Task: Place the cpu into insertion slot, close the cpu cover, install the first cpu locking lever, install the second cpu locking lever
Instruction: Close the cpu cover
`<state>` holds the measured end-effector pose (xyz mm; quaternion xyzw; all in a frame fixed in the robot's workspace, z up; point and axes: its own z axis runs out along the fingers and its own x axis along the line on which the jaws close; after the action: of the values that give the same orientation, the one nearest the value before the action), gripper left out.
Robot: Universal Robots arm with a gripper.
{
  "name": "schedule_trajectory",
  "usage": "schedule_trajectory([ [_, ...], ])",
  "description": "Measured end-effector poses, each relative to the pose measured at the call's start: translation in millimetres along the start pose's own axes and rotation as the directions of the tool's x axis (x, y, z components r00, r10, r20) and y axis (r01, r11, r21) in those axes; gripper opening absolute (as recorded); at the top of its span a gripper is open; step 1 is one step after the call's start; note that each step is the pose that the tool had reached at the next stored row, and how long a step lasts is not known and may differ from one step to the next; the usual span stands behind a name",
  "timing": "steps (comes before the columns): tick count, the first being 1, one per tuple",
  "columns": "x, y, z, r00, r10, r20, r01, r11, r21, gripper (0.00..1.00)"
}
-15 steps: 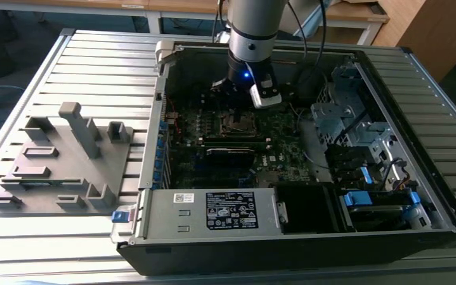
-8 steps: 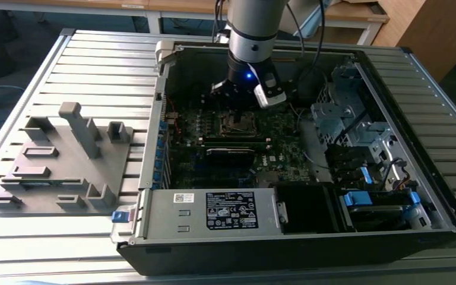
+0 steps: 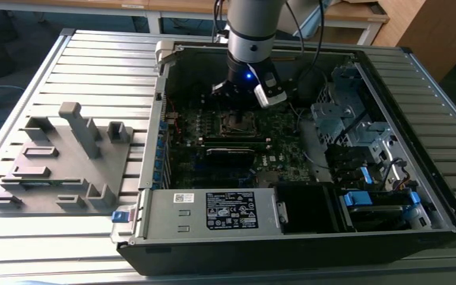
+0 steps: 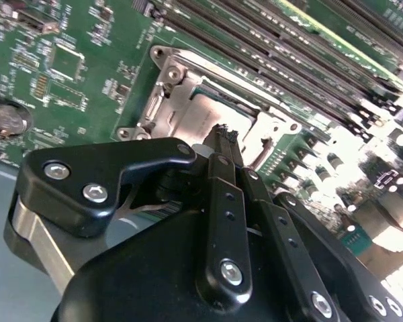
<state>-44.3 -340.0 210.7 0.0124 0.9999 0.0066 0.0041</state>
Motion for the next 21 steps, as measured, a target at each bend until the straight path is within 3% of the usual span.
schedule_trajectory([
  [1, 0.1, 0.0, 0.0, 1.0000, 0.000, 0.0083, 0.000, 1.0000, -0.0005, 0.11],
  [2, 0.0, 0.0, 0.1, 1.0000, 0.000, 0.0095, 0.000, 1.0000, -0.0007, 0.11],
  [4, 0.0, 0.0, 0.1, 0.9999, 0.004, 0.0095, -0.004, 1.0000, -0.0005, 0.11],
  [8, 1.0, 0.0, 0.1, 0.9987, 0.050, 0.0100, -0.050, 0.9987, 0.0001, 0.11],
  [21, 1.0, 0.0, -1.8, 0.9986, 0.052, 0.0101, -0.052, 0.9986, -0.0001, 0.11],
])
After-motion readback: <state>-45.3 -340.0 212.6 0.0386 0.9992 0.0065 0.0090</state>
